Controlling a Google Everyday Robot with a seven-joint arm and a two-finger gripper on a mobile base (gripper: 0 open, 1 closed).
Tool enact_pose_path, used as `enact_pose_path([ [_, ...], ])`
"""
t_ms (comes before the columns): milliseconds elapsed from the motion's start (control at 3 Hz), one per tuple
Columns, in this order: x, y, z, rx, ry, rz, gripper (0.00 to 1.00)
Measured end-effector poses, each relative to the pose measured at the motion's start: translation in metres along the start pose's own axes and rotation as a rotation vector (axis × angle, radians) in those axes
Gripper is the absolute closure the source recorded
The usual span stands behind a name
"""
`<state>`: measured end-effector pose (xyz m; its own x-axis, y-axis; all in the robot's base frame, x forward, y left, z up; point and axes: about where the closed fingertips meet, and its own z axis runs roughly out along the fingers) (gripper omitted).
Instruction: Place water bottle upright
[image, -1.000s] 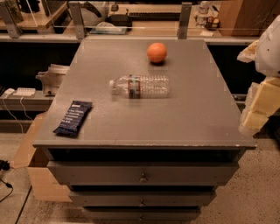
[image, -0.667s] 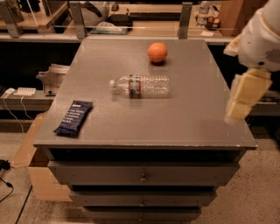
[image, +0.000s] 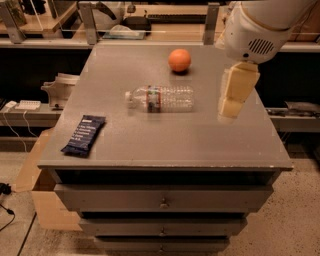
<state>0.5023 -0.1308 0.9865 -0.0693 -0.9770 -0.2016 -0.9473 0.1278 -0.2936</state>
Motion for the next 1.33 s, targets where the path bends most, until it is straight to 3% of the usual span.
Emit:
enact_pose_path([
  [333,-0.013,-0.008,0.013,-0.034,-0.042,0.029,0.0],
  [667,-0.046,-0.033,0.033,-0.067,-0.058,0.016,0.0],
  [1000,-0.088,-0.06,0.056,-0.083,-0.045,0.013,0.0],
  [1333,-0.125,-0.079,0.074,-0.062,-0.011,0.03,0.0],
])
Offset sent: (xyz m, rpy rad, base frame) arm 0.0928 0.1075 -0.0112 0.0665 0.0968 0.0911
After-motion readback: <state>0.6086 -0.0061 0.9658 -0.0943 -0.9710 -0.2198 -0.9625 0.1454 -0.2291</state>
